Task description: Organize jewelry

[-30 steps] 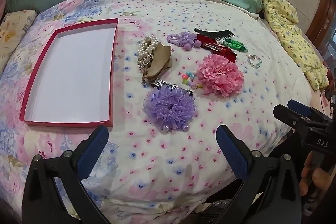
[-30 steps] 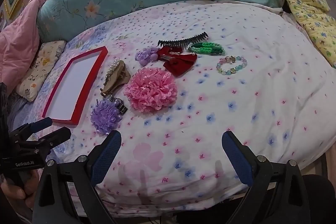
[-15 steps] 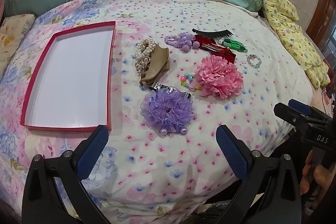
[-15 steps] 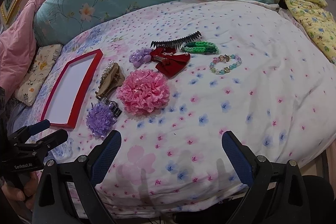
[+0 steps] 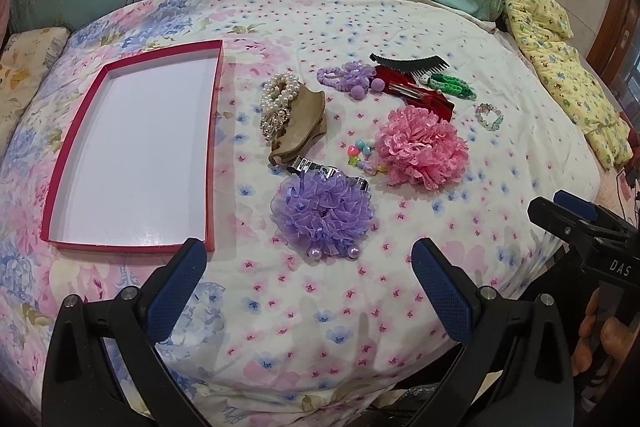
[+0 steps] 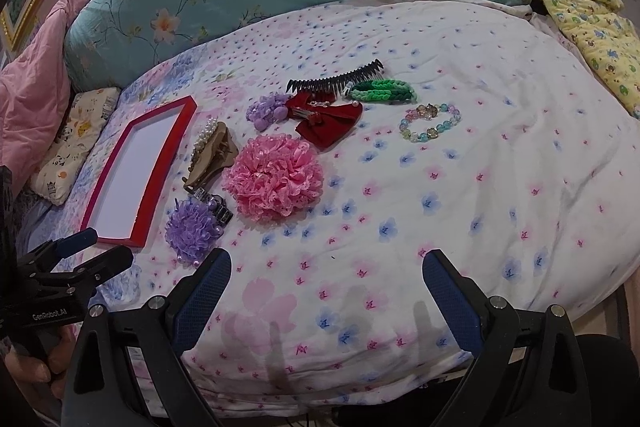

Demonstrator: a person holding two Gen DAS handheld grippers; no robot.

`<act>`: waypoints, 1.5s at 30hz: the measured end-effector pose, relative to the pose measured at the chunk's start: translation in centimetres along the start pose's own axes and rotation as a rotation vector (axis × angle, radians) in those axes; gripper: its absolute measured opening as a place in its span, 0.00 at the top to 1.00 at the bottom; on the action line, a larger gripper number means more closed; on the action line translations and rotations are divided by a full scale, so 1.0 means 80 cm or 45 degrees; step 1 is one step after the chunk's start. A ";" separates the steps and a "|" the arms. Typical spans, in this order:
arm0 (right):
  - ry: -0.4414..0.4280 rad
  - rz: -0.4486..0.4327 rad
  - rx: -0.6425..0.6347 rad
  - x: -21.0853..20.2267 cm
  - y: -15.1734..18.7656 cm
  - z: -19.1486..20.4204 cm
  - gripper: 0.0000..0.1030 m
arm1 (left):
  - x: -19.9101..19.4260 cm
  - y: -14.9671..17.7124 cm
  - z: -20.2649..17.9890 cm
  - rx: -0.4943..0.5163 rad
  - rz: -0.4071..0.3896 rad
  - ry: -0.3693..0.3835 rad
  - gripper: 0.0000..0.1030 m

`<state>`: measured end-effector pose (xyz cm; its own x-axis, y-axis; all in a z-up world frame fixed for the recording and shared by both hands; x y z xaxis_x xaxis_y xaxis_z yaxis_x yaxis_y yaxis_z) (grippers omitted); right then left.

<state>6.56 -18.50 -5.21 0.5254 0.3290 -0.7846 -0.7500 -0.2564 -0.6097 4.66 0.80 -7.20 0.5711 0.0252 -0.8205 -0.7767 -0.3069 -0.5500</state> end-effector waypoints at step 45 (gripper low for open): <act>0.026 -0.031 0.130 0.021 -0.049 -0.067 0.05 | 0.034 -0.032 -0.025 -0.036 0.073 0.126 0.00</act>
<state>12.53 -21.86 -4.73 0.5510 0.3152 -0.7727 -0.7735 -0.1547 -0.6146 8.71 -0.29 -7.72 0.5505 -0.0870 -0.8303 -0.8018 -0.3319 -0.4969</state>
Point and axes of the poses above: each gripper's, at about its wrist camera, not at the fingertips, and x roughly the way its jaws point, z to its left, y to its underside, the point moved 9 cm from there along x, roughly the way its jaws point, and after that the axes turned 7 degrees about -x, right-handed, at the moved point
